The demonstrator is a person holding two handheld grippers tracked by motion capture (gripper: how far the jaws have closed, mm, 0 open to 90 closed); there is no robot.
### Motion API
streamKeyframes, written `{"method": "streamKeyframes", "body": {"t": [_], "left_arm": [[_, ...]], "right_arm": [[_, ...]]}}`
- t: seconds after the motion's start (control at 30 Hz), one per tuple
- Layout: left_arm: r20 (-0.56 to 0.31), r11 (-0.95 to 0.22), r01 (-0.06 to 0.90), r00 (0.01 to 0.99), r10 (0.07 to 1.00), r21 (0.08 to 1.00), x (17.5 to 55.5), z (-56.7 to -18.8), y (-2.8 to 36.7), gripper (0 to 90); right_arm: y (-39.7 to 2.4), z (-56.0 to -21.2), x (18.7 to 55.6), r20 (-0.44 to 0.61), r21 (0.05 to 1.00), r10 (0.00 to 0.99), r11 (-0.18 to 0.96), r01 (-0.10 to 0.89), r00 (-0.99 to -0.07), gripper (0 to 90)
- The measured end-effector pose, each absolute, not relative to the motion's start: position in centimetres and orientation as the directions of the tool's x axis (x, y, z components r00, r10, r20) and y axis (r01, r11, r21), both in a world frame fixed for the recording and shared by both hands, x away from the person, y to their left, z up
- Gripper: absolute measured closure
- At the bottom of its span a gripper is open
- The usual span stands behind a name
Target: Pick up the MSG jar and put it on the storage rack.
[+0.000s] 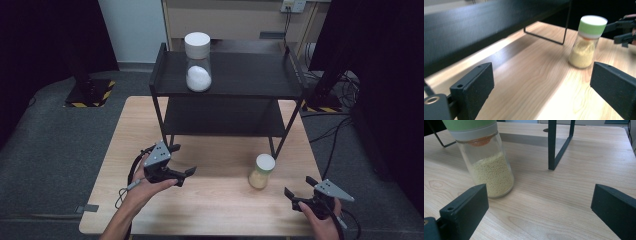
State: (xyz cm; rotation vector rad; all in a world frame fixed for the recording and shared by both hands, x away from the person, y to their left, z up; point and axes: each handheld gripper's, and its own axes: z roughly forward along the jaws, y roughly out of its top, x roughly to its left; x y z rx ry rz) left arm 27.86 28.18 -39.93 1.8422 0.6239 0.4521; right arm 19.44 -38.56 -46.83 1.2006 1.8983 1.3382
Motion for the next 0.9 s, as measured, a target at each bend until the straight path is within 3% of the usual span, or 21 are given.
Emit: {"method": "streamKeyframes", "body": {"t": [0.3,0.9], "left_arm": [[-0.034,-0.242,0.239,0.774,0.633,0.94,26.9,-42.4,29.6,3.8],[-0.037,-0.214,0.257,0.716,0.697,0.942,24.7,-44.3,31.1,4.5]], "right_arm": [[-38.3,-46.9,19.5,0.073,0.922,0.877,0.122,0.367,-0.474,1.8],[-38.0,-46.7,19.6,0.045,0.922,0.864,0.156,0.353,-0.501,1.9]]}}
